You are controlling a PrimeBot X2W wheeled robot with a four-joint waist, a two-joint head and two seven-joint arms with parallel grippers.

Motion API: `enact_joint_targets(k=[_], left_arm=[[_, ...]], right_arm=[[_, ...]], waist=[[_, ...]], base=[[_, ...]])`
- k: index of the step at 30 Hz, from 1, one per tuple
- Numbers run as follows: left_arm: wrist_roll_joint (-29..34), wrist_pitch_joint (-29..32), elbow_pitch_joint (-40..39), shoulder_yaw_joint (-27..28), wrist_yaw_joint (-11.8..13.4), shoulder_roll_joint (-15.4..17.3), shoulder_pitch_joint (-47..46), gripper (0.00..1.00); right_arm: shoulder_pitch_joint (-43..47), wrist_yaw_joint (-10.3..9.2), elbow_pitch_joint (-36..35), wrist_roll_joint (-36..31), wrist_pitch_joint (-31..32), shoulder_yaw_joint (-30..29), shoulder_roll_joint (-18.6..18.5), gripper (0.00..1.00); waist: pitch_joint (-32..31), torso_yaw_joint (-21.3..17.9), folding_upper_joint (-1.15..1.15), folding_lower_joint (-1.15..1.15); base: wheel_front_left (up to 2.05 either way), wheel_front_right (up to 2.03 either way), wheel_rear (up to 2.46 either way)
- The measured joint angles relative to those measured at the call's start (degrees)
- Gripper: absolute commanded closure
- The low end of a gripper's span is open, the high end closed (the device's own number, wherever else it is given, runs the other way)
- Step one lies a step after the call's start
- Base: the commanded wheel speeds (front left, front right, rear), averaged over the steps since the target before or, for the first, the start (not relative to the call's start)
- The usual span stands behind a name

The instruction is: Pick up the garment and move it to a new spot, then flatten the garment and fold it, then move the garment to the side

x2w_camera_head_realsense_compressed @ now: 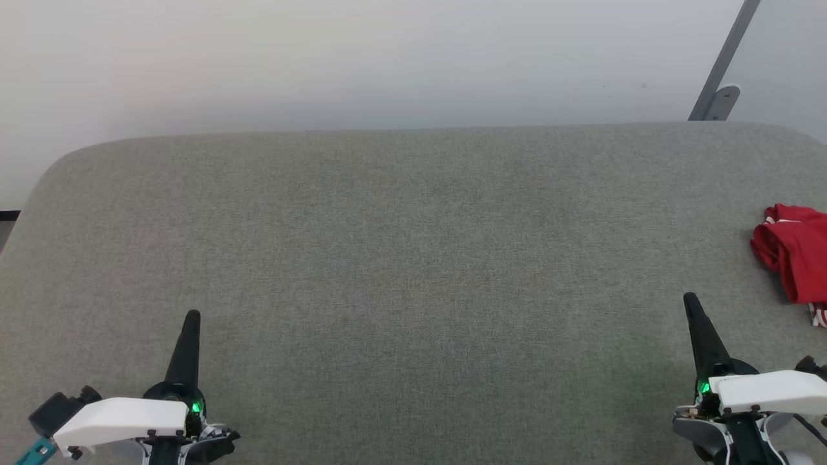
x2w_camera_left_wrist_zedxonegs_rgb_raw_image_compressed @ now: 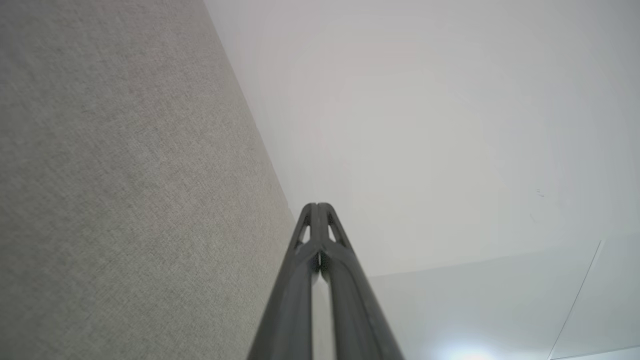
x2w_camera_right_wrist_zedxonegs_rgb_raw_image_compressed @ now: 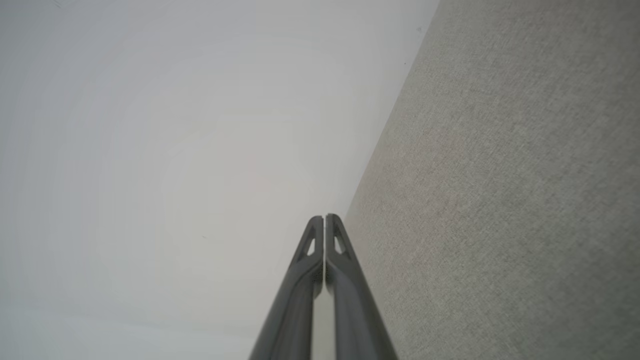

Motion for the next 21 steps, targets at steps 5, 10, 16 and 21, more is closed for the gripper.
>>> enact_joint_targets(k=[5,10,16,21], left_arm=[[-2.3,0.65,0.31,0.02,0.0,-0.11,-0.29,1.0],[-3.96,1.23,0.57,0.07,0.0,-0.2,-0.74,1.0],[-6.42,1.94,0.89,0.11,0.0,-0.32,-1.38,1.0],[-7.67,2.43,1.14,0.13,0.0,-0.4,-1.58,1.0]], right_arm=[[-0.1,0.0,0.07,2.31,0.62,0.02,0.04,1.0],[-0.39,0.0,0.13,4.35,1.19,0.08,0.12,1.0],[-0.75,0.0,0.24,6.84,1.9,0.09,0.22,1.0],[-1.14,0.0,0.3,8.37,2.29,0.13,0.27,1.0]], waist=[[-0.16,-0.05,0.0,0.0],[-0.32,-0.1,0.0,0.0],[-0.5,-0.15,0.0,0.0],[-0.63,-0.19,0.0,0.0]], base=[[0.0,0.0,0.0],[0.0,0.0,0.0],[0.0,0.0,0.0],[0.0,0.0,0.0]])
